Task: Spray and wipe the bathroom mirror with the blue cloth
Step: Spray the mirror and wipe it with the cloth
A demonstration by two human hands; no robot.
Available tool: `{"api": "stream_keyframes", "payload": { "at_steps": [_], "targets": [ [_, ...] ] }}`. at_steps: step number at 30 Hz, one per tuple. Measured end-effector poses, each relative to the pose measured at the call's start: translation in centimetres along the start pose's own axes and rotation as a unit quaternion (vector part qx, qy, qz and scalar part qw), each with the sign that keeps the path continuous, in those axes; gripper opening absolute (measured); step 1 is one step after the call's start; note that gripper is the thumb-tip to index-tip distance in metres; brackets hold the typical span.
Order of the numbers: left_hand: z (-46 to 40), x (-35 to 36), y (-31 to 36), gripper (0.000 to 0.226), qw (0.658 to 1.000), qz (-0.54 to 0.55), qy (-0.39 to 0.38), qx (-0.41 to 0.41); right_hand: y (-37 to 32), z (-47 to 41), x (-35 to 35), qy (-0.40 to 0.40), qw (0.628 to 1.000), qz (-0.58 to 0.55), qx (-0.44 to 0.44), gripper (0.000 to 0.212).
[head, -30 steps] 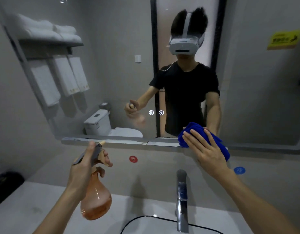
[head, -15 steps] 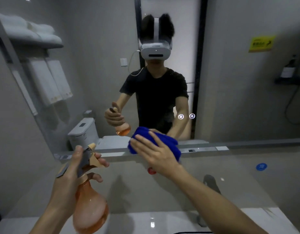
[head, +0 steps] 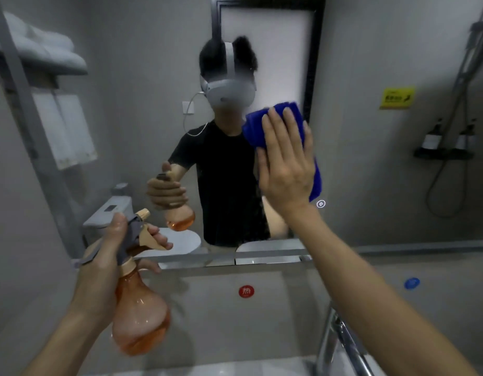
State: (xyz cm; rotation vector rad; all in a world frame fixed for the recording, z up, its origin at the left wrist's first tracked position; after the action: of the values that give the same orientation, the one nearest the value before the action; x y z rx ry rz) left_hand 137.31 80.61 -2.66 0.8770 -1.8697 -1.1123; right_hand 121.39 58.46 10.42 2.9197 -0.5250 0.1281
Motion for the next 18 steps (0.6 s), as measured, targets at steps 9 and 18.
{"api": "stream_keyframes", "payload": {
  "at_steps": [9,18],
  "targets": [
    [-1.1,-1.5,-3.2,0.059,0.998,-0.018,0.016,-0.061,-9.3,24.1,0.6,-0.283,0.883,-0.086,-0.365,0.06],
    [-0.6,-1.5,-1.3,0.053,1.0,0.0,0.011,-0.007,-0.8,0.4,0.1,-0.057,0.992,-0.054,-0.095,0.041]
  ]
}}
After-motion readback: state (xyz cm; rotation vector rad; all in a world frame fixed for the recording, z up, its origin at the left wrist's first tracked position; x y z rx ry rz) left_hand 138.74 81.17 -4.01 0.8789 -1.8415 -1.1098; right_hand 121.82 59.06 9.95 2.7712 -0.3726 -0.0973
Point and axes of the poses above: each hand's wrist, its own z-axis away from the middle knuckle, its own x-axis out of the palm, y = z × x, the point moved 10 cm from there along -z, towards the middle knuckle, and after that the axes turned 6 degrees about y, right-handed, at the moved point
